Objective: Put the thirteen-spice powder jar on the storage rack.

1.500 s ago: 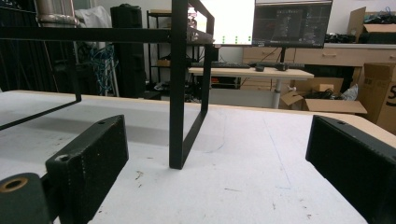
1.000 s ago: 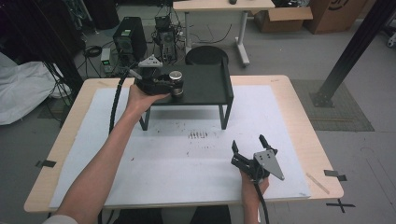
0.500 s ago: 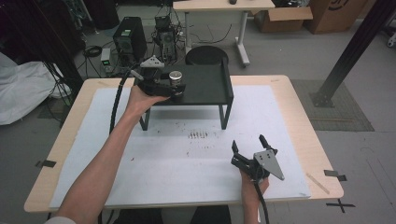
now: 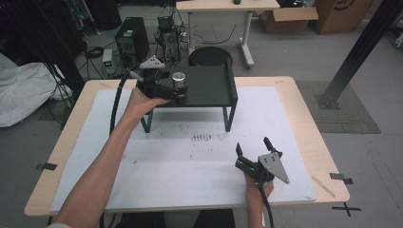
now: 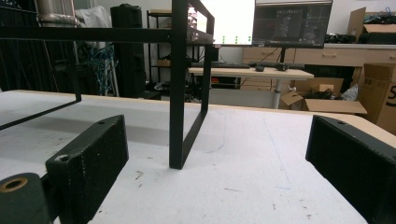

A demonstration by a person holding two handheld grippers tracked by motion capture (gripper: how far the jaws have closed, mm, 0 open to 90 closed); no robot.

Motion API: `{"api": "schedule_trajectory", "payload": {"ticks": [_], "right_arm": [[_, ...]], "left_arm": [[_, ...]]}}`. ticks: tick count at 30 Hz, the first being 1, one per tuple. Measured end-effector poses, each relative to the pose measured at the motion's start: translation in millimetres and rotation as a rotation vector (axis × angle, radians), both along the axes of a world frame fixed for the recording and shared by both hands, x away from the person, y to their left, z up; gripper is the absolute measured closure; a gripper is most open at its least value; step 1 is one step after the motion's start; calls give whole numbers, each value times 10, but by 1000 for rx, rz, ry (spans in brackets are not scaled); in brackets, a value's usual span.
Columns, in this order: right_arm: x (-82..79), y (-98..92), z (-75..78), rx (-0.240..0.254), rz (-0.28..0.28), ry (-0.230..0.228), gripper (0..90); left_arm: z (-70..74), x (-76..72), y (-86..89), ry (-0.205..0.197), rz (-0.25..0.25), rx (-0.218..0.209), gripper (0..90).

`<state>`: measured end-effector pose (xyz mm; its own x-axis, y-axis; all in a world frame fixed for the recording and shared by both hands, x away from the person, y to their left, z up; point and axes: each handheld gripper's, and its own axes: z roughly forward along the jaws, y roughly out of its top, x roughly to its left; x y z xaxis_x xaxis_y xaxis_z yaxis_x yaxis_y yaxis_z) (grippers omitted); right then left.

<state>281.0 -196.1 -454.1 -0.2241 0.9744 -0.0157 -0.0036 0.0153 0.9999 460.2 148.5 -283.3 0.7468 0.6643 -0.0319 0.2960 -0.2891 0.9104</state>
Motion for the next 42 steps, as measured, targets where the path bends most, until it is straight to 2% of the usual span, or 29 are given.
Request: {"api": "schedule_trajectory", "payload": {"ticks": [7, 15, 24, 32, 42], "right_arm": [[0, 1, 0, 0, 0, 0, 55], [2, 2, 1, 0, 0, 3, 55], [0, 1, 1, -1, 1, 5, 55], [1, 2, 1, -1, 1, 5, 55], [1, 3, 1, -2, 1, 6, 55]], "left_arm": [[29, -75, 66, -14, -2, 8, 3], [82, -207, 164, -48, -5, 15, 8], [151, -411, 256, -94, 1, -1, 10], [155, -614, 349, -125, 0, -14, 9], [86, -840, 464, -156, 3, -36, 2]]}}
